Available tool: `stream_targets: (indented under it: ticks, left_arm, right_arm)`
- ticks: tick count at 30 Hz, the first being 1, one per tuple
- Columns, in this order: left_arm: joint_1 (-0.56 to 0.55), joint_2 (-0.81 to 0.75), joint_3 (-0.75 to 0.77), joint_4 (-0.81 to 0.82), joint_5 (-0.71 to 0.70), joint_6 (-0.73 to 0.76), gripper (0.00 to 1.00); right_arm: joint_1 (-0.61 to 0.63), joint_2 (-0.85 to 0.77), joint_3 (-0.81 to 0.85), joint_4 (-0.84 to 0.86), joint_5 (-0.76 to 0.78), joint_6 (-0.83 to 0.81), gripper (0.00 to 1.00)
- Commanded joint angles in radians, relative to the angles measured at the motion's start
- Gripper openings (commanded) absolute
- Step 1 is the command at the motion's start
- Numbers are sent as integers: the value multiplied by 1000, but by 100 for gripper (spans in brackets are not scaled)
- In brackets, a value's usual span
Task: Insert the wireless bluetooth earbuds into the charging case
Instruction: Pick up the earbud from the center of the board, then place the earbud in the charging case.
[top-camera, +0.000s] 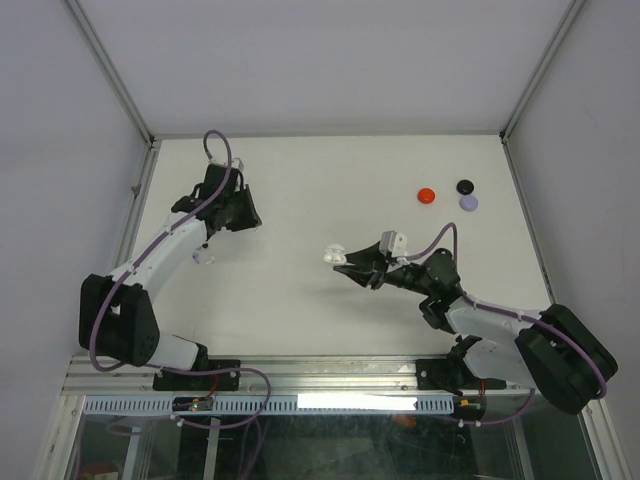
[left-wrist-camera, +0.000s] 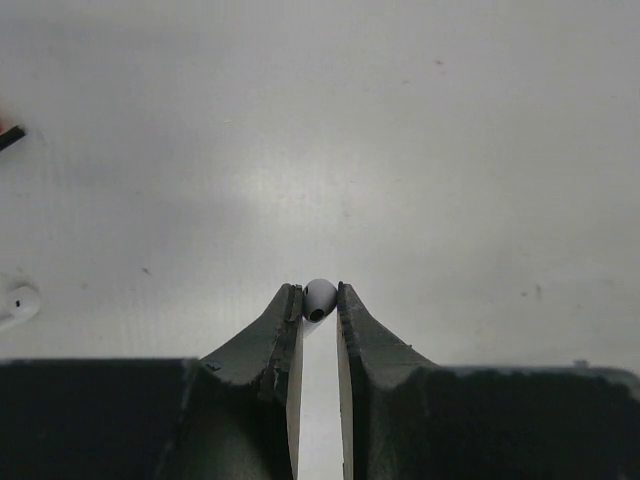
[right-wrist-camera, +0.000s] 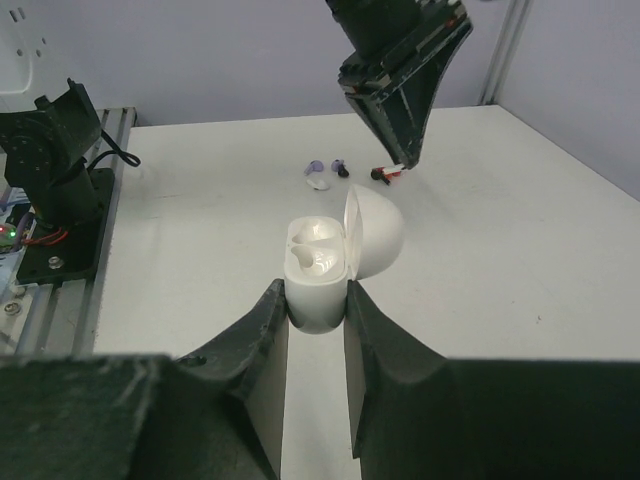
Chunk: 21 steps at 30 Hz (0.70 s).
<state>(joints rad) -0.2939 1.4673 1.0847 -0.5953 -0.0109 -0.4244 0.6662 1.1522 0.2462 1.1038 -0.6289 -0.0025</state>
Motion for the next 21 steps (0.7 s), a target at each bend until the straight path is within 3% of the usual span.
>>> stream_targets:
  ticks: [1,9,21]
  left_arm:
    - [-61,-157,-31,173,119,-27,11]
    - [-101,-396,-167,485,293,-39,9]
    - [-154,-552,-356,952,515,-119,7]
  right_arm:
    - [30,-34,65,12,24,-43,0]
    - [65,-22,115,17,92,-40,0]
    - [116,61,142,208,244,35,0]
